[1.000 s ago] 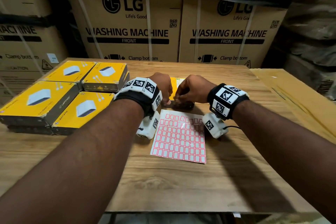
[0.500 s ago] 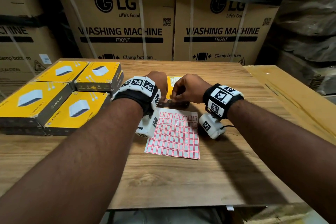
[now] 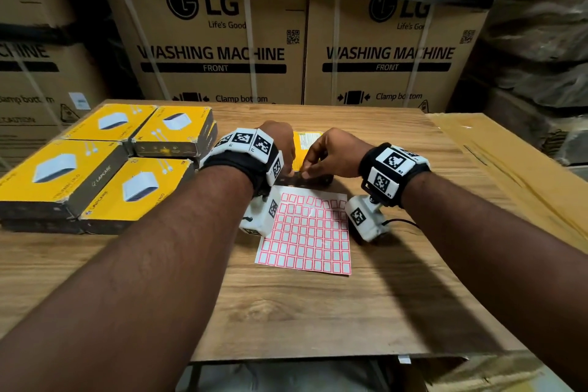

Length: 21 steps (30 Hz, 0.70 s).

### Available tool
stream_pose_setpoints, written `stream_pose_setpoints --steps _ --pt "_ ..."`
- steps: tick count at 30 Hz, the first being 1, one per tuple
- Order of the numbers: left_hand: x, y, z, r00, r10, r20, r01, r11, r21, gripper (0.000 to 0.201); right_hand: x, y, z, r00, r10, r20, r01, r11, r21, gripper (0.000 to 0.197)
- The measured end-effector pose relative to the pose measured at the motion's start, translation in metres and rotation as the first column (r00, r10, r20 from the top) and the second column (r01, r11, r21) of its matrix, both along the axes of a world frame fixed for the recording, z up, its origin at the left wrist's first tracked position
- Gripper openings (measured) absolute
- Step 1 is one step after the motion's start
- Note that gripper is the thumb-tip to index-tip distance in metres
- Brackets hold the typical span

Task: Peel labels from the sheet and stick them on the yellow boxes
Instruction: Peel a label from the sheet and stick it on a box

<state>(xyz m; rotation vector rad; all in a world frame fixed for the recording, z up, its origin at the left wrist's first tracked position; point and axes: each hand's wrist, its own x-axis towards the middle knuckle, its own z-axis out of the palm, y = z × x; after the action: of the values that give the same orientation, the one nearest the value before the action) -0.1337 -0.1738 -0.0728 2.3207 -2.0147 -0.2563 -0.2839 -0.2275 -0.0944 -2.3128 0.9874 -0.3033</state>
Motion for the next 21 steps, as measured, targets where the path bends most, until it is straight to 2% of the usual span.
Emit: stream_pose_setpoints --steps 6,21 --pt "0.0012 0.0017 0.0019 0.999 -0.009 -0.038 0.009 1.0 0.001 0.022 0.0046 0.0036 0.0009 0.997 -0.014 -0.073 0.011 0.999 -0.048 0.008" --pt "0.0038 -0.0037 0.0001 1.0 -0.009 -0.016 0.009 1.0 0.0 0.024 0.0044 0.0026 -0.0013 0.997 -0.069 -0.026 0.067 0.996 -0.064 0.008"
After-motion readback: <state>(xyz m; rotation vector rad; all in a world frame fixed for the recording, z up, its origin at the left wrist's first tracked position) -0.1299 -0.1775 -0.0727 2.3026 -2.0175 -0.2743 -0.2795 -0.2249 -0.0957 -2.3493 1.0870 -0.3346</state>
